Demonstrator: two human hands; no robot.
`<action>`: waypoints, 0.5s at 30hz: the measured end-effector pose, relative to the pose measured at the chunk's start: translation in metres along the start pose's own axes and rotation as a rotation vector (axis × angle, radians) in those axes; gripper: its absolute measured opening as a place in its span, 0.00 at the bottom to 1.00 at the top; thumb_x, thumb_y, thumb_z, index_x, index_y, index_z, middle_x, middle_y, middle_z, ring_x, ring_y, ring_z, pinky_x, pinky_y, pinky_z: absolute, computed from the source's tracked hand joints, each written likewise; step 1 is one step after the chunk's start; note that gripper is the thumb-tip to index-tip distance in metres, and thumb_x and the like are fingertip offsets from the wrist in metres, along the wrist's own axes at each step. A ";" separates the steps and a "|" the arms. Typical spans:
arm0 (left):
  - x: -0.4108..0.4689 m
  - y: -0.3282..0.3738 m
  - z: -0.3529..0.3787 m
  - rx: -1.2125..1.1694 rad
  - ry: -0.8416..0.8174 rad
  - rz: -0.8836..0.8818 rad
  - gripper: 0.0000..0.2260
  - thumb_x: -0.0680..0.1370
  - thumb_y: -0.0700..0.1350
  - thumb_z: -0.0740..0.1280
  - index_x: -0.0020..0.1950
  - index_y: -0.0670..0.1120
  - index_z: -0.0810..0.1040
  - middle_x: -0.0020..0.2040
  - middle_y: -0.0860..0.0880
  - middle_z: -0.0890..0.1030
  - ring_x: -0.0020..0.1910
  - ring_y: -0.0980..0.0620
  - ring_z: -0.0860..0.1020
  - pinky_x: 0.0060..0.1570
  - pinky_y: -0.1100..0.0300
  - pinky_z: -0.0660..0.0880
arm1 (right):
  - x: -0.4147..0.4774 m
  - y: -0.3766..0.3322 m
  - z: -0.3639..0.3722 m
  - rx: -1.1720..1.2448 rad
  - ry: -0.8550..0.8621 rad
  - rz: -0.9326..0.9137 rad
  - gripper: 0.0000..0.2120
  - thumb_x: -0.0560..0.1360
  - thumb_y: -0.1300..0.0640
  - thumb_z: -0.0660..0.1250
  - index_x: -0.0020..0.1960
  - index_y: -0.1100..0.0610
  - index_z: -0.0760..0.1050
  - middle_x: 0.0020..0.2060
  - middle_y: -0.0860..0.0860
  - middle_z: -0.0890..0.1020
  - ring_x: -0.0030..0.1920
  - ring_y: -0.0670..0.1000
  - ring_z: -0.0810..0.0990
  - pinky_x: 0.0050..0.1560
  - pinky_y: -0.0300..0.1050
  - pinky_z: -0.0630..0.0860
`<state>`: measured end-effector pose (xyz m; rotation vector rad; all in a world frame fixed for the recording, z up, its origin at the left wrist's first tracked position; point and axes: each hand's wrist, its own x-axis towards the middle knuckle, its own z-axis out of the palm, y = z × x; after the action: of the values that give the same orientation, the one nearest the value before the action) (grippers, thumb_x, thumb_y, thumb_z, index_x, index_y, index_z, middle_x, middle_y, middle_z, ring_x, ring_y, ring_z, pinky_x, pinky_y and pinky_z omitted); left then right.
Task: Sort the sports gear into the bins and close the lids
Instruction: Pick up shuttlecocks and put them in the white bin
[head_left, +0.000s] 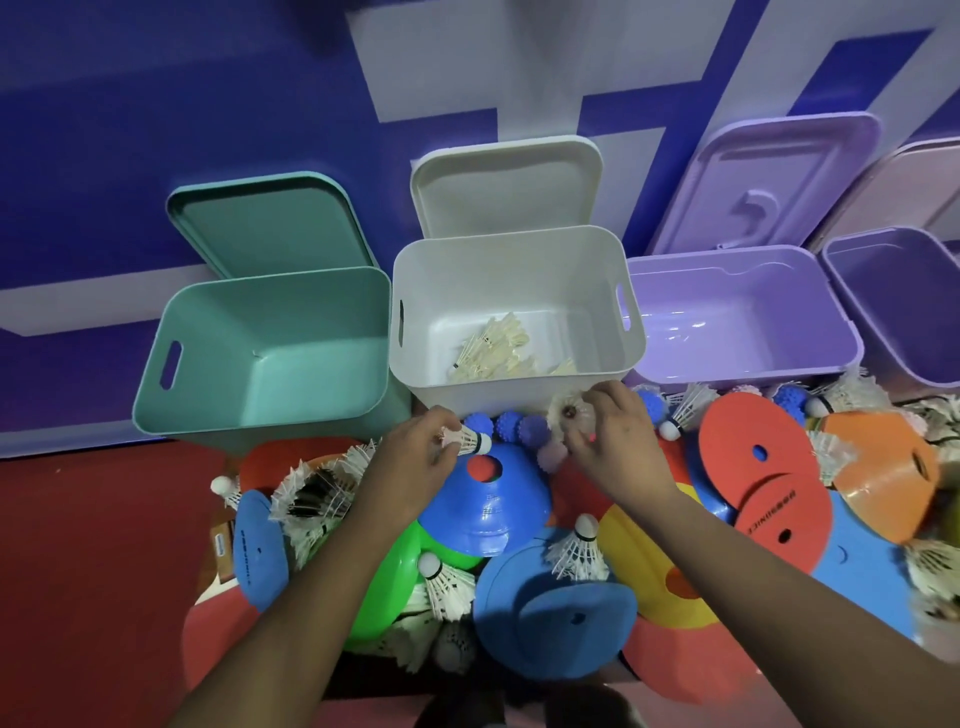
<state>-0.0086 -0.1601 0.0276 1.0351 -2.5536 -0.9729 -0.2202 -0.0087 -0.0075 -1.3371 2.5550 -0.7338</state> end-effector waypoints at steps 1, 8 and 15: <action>-0.003 0.005 0.000 -0.118 0.002 -0.067 0.13 0.75 0.41 0.70 0.57 0.51 0.75 0.41 0.54 0.78 0.37 0.60 0.74 0.42 0.64 0.71 | -0.003 -0.004 -0.008 0.092 0.013 0.013 0.18 0.72 0.53 0.73 0.56 0.62 0.75 0.52 0.55 0.74 0.50 0.54 0.73 0.54 0.47 0.71; 0.000 0.036 0.027 -0.718 0.047 -0.354 0.07 0.75 0.34 0.70 0.49 0.45 0.78 0.39 0.50 0.83 0.37 0.58 0.79 0.42 0.64 0.73 | -0.017 -0.026 -0.041 0.484 0.119 0.180 0.16 0.70 0.56 0.77 0.52 0.58 0.75 0.49 0.52 0.74 0.47 0.48 0.75 0.45 0.30 0.72; -0.007 0.062 0.042 -1.014 0.084 -0.505 0.03 0.78 0.39 0.67 0.48 0.47 0.76 0.49 0.42 0.73 0.46 0.47 0.72 0.45 0.51 0.73 | -0.034 -0.008 -0.059 0.749 0.021 0.281 0.09 0.72 0.56 0.74 0.49 0.52 0.76 0.49 0.51 0.76 0.44 0.42 0.75 0.43 0.29 0.69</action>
<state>-0.0549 -0.1017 0.0370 1.2887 -1.3431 -1.9625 -0.2154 0.0353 0.0447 -0.7093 2.0555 -1.4365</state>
